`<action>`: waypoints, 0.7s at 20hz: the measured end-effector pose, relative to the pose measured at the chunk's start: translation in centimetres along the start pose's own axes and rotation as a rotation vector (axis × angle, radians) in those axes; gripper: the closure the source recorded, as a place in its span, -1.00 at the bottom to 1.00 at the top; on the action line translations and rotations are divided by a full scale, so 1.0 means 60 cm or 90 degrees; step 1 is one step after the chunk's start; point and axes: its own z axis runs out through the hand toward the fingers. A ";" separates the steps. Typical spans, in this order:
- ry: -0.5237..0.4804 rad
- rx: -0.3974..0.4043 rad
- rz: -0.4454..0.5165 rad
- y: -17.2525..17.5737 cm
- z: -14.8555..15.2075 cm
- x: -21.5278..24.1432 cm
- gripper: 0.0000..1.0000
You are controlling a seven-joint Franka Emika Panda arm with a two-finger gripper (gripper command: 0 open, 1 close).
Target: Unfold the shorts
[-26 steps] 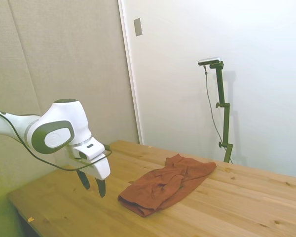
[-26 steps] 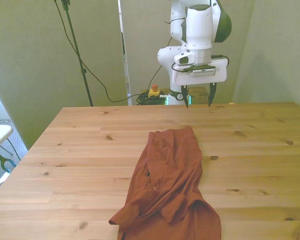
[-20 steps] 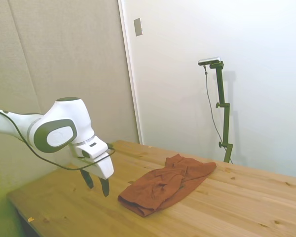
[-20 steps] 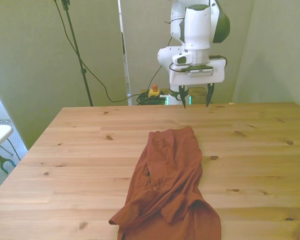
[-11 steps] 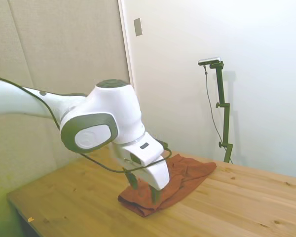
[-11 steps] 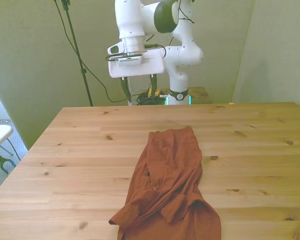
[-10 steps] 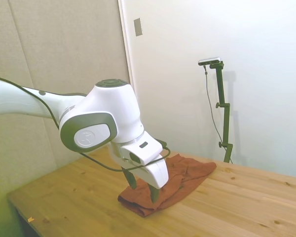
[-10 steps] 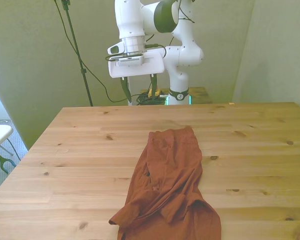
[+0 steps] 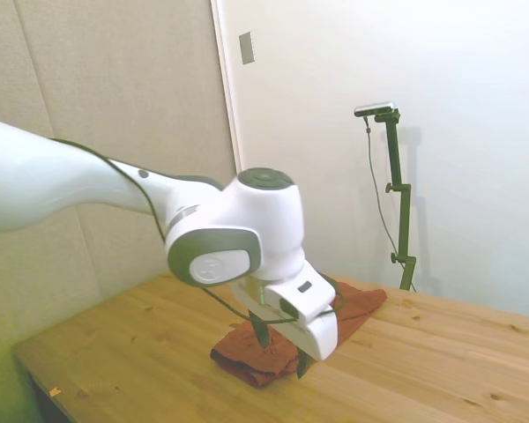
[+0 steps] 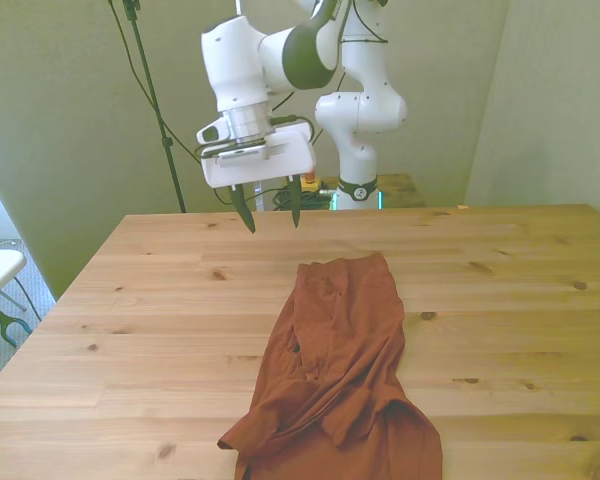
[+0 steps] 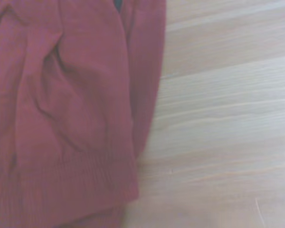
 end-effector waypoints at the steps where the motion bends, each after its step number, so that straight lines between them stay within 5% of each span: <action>1: -0.035 0.014 -0.003 -0.003 0.006 0.013 -1.00; 6: -0.164 0.047 -0.010 -0.017 0.040 0.058 -1.00; 14: -0.265 0.085 -0.022 -0.024 0.094 0.087 -1.00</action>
